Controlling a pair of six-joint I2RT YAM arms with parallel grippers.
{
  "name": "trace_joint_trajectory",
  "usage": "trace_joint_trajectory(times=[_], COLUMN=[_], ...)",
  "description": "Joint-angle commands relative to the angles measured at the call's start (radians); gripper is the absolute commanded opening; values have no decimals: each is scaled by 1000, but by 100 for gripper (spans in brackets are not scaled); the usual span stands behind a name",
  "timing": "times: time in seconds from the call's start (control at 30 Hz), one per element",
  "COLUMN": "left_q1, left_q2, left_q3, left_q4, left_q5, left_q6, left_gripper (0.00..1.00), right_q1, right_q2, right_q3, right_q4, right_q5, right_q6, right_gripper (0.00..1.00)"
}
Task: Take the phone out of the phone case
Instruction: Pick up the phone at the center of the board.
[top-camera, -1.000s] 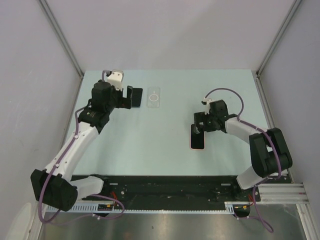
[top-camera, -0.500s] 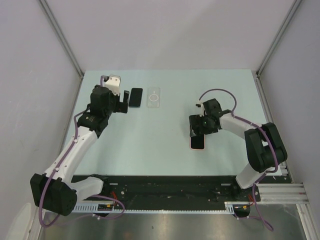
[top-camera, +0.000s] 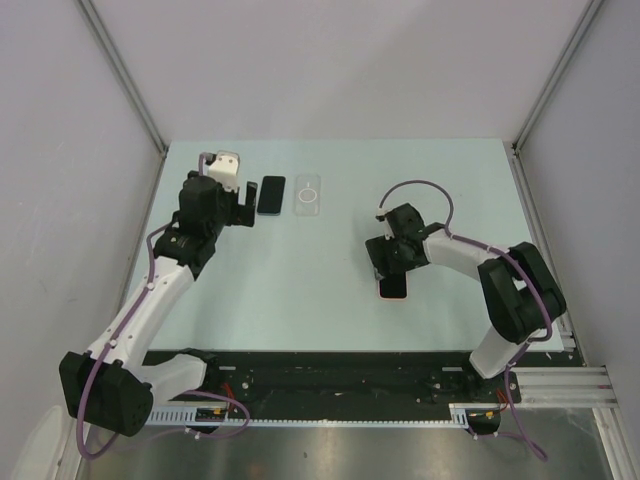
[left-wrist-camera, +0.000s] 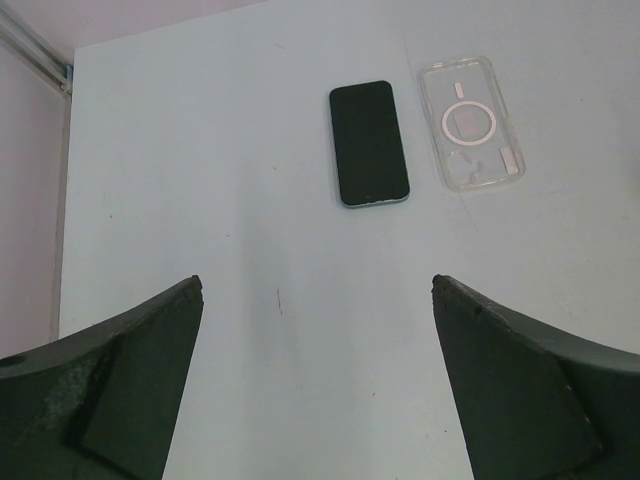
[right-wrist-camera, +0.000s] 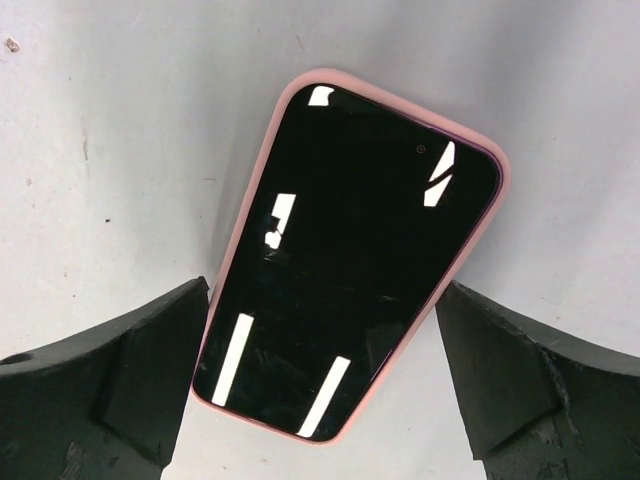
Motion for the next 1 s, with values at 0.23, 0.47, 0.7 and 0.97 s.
trace_joint_trajectory(times=[0.23,0.47,0.7,0.97], left_q1=[8,8,8,9], left_q2=[-30,-42,-69,-82], left_q3=[-25,-40,-66,-89], left_q4=[45,53,62,73], left_q5=[8,38,87,107], left_q6=[13,-1,-12,-18], left_gripper=[100,100,100,100], right_q1=[42,32,41,39], right_q2=[104,134,110,105], right_q3=[92,161,179,189], right_q4=[-25,-71,-7,1], right_q5=[35,-38,-165,-182], right_q6=[-133,-275,-486,-525], right_gripper=[82,66,71,87])
